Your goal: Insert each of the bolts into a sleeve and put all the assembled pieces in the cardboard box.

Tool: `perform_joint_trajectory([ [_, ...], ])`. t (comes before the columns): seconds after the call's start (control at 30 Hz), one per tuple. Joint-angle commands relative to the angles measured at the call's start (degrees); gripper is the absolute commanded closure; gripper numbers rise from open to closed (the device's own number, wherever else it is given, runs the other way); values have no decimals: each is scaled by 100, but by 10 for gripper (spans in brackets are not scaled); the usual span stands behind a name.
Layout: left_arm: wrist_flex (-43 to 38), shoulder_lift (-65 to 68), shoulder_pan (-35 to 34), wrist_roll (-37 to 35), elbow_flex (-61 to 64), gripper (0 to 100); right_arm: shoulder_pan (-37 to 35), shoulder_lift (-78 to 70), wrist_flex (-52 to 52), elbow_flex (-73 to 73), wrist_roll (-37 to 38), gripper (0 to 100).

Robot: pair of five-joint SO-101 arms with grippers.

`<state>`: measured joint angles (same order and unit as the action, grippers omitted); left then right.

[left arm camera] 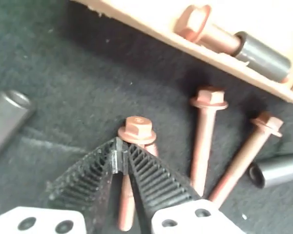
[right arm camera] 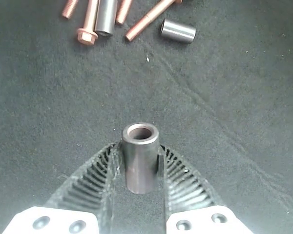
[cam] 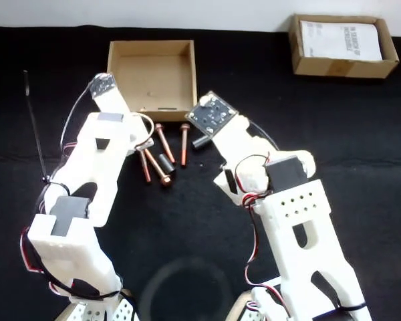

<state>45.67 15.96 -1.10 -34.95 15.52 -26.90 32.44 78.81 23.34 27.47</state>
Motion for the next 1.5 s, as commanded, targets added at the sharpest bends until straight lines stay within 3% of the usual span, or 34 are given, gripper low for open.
perform_joint_trajectory([
  [0.0, 185, -101, 31, -26, -57, 991, 75, 198, -259, 286, -53, 991],
  [0.27, 2708, -110, 75, -18, -1235, 977, 75, 189, -760, 637, -53, 991],
  [0.4, 3596, -48, 75, -35, -2088, 851, 66, -13, -910, 602, -44, 991],
  [0.57, 3341, -31, 57, -35, -2220, 748, 66, -435, -927, 558, -44, 991],
  [0.97, 2444, 1015, -180, 0, -2132, 809, 277, -488, -936, 462, -44, 991],
  [1.47, 1899, 1508, -215, 0, -2141, 807, 418, -497, -1042, 514, -35, 991],
])
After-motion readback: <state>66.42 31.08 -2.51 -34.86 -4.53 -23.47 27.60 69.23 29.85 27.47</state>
